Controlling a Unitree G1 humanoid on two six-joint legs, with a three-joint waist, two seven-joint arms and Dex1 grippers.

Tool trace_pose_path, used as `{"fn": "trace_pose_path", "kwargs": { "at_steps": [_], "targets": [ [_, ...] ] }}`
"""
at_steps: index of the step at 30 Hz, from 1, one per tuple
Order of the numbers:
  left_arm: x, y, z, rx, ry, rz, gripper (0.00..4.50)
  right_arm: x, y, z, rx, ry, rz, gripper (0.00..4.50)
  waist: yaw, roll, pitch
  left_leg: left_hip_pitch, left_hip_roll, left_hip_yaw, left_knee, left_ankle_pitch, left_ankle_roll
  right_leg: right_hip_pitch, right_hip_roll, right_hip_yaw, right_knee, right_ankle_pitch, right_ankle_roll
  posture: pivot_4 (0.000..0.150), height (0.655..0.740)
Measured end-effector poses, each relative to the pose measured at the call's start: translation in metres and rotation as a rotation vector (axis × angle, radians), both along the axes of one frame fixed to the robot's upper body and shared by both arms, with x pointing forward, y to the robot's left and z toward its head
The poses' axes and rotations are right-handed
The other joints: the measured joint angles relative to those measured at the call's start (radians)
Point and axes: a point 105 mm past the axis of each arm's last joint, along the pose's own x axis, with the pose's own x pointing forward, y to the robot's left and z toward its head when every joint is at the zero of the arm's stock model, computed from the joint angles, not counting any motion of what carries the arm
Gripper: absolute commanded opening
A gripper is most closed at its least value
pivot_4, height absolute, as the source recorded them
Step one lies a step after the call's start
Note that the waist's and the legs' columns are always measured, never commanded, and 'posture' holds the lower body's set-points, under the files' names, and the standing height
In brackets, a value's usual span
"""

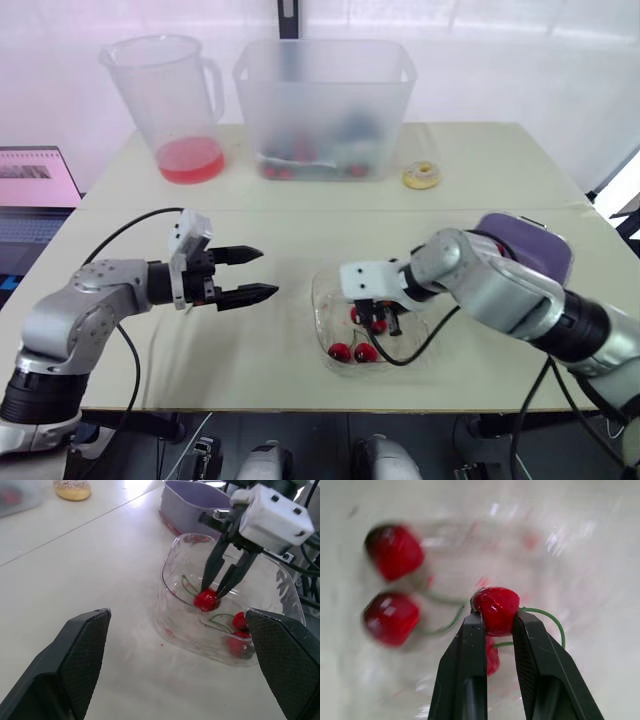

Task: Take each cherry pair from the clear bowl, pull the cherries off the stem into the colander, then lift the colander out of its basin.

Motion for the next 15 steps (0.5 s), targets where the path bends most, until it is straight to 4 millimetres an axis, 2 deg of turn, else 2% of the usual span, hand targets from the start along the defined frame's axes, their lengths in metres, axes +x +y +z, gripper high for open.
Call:
{"fn": "trace_pose_path", "kwargs": {
  "at_steps": [2,3,4,9,10,15],
  "targets": [
    [0.0,0.0,0.0,0.0,0.0,0.0,4.5,0.001,0.002,-0.001,-0.025,-0.023,0.053,0.43,0.0,0.0,0.0,0.0,-0.001,0.0,0.0,0.0,0.0,0.0,-0.001,0.0,0.0,0.0,0.0,0.15,0.6886],
    [0.0,0.0,0.0,0.0,0.0,0.001,4.5,0.002,0.003,-0.002,-0.032,-0.022,0.07,1.33,-0.001,0.0,0.0,0.0,-0.001,0.0,0.0,0.0,0.0,0.0,-0.001,0.0,0.0,0.0,0.0,0.15,0.6886],
    [0.0,0.0,0.0,0.0,0.0,0.001,4.5,0.002,0.005,-0.003,-0.032,-0.016,0.077,1.64,-0.002,0.0,0.0,0.0,-0.001,0.0,0.0,0.0,0.0,0.0,-0.001,0.0,0.0,0.0,0.0,0.15,0.6886],
    [-0.001,-0.002,-0.002,0.004,0.006,-0.008,4.5,0.0,0.007,-0.002,-0.041,-0.001,0.105,4.11,-0.006,0.0,0.0,0.0,-0.001,0.0,0.0,0.0,0.0,0.0,-0.001,0.0,0.0,0.0,0.0,0.15,0.6886],
    [-0.001,-0.002,-0.002,0.006,0.006,-0.01,4.5,0.0,0.006,-0.002,-0.043,-0.003,0.104,4.49,-0.006,0.0,0.0,0.0,-0.001,0.0,0.0,0.0,0.0,0.0,-0.001,0.0,0.0,0.0,0.0,0.15,0.6886],
    [-0.001,-0.004,0.001,0.004,-0.005,-0.021,4.5,-0.009,-0.001,0.017,-0.006,-0.013,0.063,4.49,-0.005,0.0,0.0,0.0,-0.001,0.0,0.0,0.0,0.0,0.0,-0.001,0.0,0.0,0.0,0.0,0.15,0.6886]
  ]
}}
